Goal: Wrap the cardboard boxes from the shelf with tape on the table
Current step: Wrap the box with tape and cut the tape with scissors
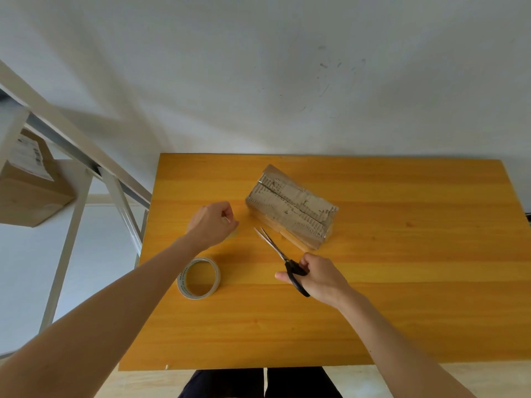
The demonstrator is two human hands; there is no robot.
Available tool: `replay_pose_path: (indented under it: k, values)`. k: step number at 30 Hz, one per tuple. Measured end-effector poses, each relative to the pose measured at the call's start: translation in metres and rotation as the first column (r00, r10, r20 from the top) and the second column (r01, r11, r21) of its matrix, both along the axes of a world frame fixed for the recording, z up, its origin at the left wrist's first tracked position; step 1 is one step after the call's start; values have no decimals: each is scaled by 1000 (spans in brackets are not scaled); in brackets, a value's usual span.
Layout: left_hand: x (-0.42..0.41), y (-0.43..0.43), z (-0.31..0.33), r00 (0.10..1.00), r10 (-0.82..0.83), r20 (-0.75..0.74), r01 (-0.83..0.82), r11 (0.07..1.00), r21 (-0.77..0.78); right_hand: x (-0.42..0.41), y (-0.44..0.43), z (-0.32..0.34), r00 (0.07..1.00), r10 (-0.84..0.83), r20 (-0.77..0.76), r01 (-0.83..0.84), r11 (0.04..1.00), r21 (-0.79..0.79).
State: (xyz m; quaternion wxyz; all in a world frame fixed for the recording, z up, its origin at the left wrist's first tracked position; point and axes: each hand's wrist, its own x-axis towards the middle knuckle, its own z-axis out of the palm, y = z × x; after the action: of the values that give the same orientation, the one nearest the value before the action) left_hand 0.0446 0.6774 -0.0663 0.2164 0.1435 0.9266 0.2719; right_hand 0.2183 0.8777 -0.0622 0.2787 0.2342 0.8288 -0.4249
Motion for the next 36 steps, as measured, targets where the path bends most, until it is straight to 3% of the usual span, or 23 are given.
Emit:
replay_pose_path:
  k: [4, 8, 13, 17, 26, 28, 30, 34, 36]
  values:
    - [-3, -8, -7, 994, -14, -110, 8, 999, -51, 5, -5, -7, 981, 192, -12, -182, 949, 259]
    - [-4, -8, -16, 984, 9, -175, -19, 998, -53, 11, -10, -31, 933, 345, -97, -249, 819, 517]
    - [3, -5, -24, 928, -212, -306, 163, 971, -176, 19, -14, -63, 875, 434, -215, -199, 726, 658]
    - [11, -9, -33, 824, -376, -424, 271, 919, -288, 21, -19, -71, 872, 448, -199, -190, 683, 705]
    - [16, -6, -38, 825, -348, -446, 260, 933, -247, 16, -24, -69, 904, 416, -104, -232, 679, 696]
    - [18, -5, -40, 827, -363, -430, 278, 928, -248, 14, -27, -63, 890, 427, -159, -194, 670, 716]
    - [20, -4, -43, 840, -362, -405, 266, 924, -274, 9, -32, -56, 806, 495, -325, -107, 662, 742]
    - [22, 2, -51, 906, -320, -276, 225, 918, -326, -20, -38, -23, 502, 629, -594, 143, 617, 774]
    - [22, 3, -54, 926, -308, -217, 223, 912, -343, -42, -39, -11, 496, 567, -658, 245, 636, 732]
